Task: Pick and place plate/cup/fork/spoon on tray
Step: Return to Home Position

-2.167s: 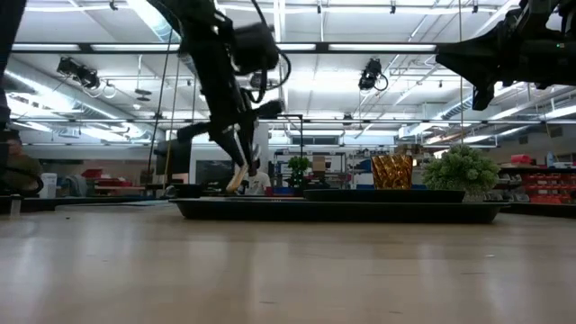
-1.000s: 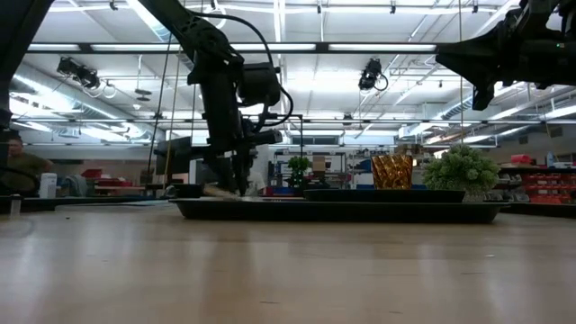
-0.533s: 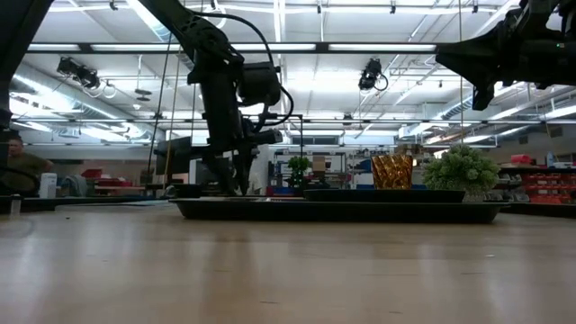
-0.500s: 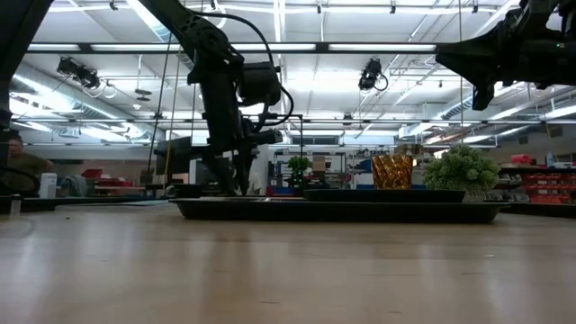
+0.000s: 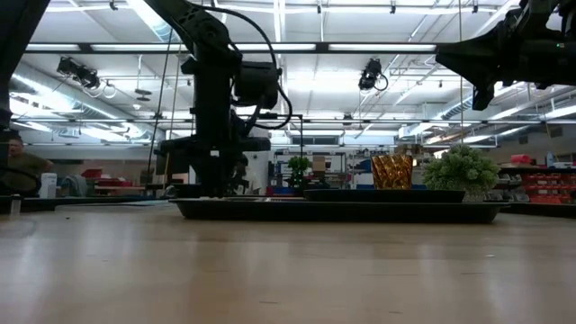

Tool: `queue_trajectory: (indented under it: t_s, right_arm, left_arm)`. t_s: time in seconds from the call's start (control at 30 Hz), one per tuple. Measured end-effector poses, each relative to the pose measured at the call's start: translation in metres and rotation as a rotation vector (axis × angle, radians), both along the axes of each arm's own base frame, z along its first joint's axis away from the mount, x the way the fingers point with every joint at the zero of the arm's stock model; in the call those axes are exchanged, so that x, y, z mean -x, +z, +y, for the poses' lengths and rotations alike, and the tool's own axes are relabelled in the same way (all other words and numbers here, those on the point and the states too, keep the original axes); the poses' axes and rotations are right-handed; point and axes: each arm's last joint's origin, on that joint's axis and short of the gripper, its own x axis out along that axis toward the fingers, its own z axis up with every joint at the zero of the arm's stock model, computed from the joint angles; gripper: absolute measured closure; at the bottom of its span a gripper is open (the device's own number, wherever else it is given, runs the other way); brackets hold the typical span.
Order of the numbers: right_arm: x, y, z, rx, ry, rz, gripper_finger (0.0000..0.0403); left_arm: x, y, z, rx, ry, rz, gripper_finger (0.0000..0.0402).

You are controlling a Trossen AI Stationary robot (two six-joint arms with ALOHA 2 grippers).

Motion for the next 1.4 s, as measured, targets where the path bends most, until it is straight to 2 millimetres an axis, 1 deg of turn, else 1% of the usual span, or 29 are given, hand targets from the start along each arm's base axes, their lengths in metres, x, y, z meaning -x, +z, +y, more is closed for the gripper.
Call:
queue_trajectory:
  t_s: [0.23, 0.3, 0.5, 0.6, 0.77, 1.2, 1.4]
  right_arm:
    - [0.0, 0.0, 0.0, 0.0, 0.0, 0.0, 0.0334]
    - [0.0, 0.0, 0.0, 0.0, 0.0, 0.0, 0.0334]
    - [0.0, 0.0, 0.0, 0.0, 0.0, 0.0, 0.0334]
    - [0.0, 0.0, 0.0, 0.0, 0.0, 0.0, 0.0334]
    - [0.0, 0.0, 0.0, 0.0, 0.0, 0.0, 0.0334]
    - [0.0, 0.0, 0.0, 0.0, 0.0, 0.0, 0.0334]
    - [0.0, 0.0, 0.0, 0.0, 0.0, 0.0, 0.0334]
  left_arm:
    - [-0.002, -0.002, -0.013, 0.006, -0.029, 0.004, 0.0326]
    - [-0.002, -0.003, -0.016, 0.034, -0.02, -0.002, 0.0326]
    - [0.002, -0.011, -0.02, 0.08, 0.002, 0.023, 0.0327]
    - [-0.001, -0.014, -0.022, 0.083, -0.005, 0.017, 0.0327]
    - [-0.004, -0.013, -0.027, 0.087, -0.023, -0.008, 0.0327]
    - [-0.004, -0.013, -0.029, 0.097, -0.032, -0.006, 0.0327]
    - [-0.005, -0.013, -0.03, 0.115, -0.094, -0.004, 0.0327]
